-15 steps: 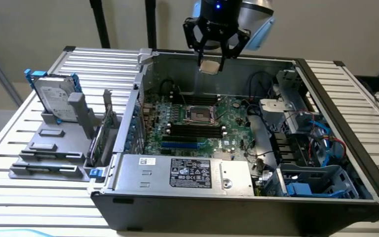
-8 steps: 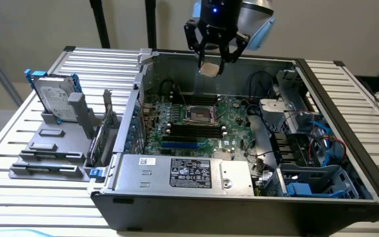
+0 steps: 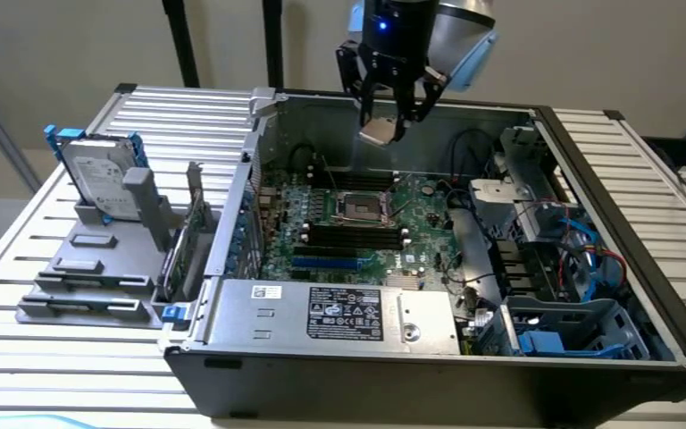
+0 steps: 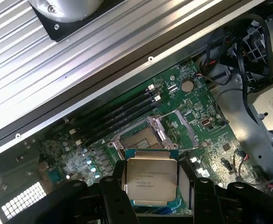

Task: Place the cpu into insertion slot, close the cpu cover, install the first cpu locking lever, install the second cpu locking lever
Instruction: 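Place the cpu into insertion slot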

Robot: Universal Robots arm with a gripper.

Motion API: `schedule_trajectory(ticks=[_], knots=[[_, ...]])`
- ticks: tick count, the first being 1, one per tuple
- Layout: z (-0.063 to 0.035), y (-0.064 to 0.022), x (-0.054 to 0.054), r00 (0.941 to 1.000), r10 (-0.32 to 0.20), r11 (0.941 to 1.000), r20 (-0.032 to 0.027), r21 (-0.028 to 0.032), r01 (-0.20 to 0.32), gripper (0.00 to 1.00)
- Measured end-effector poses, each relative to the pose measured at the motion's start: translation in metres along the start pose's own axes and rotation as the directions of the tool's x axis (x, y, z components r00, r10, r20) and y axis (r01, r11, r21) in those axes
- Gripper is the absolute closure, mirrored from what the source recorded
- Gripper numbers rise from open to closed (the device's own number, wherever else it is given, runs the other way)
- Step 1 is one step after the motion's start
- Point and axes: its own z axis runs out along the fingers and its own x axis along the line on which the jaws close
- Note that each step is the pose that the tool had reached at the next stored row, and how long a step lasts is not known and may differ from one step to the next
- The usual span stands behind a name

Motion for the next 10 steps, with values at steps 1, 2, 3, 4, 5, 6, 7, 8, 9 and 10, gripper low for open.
schedule_trajectory(ticks=[1, 2, 3, 4, 5, 6, 7, 8, 9, 10], knots=[[0.001, -0.0001, 0.0, 0.9998, 0.018, 0.9998, 0.0013, -0.0004, -0.018, 0.46], [0.002, -0.0001, 0.0, 0.9994, 0.036, 0.9994, 0.0026, -0.0008, -0.036, 0.46], [0.0029, -0.0002, 0.0, 0.9986, 0.053, 0.9986, 0.0039, -0.0011, -0.053, 0.46], [0.004, -0.0003, -0.0001, 0.9974, 0.072, 0.9974, 0.0052, -0.0016, -0.072, 0.46], [0.005, -0.0004, -0.0001, 0.9959, 0.091, 0.9959, 0.0065, -0.002, -0.091, 0.46], [0.006, -0.0005, -0.0001, 0.9941, 0.109, 0.9941, 0.0078, -0.0026, -0.108, 0.46], [0.0071, -0.0005, -0.0001, 0.9919, 0.127, 0.9919, 0.0091, -0.0031, -0.127, 0.46], [0.008, -0.0006, -0.0001, 0.9894, 0.145, 0.9895, 0.0104, -0.0036, -0.145, 0.46], [0.0091, -0.0007, -0.0002, 0.9867, 0.162, 0.9867, 0.0116, -0.0041, -0.162, 0.46], [0.0101, -0.0007, -0.0002, 0.9836, 0.18, 0.9837, 0.0129, -0.0046, -0.18, 0.46]])
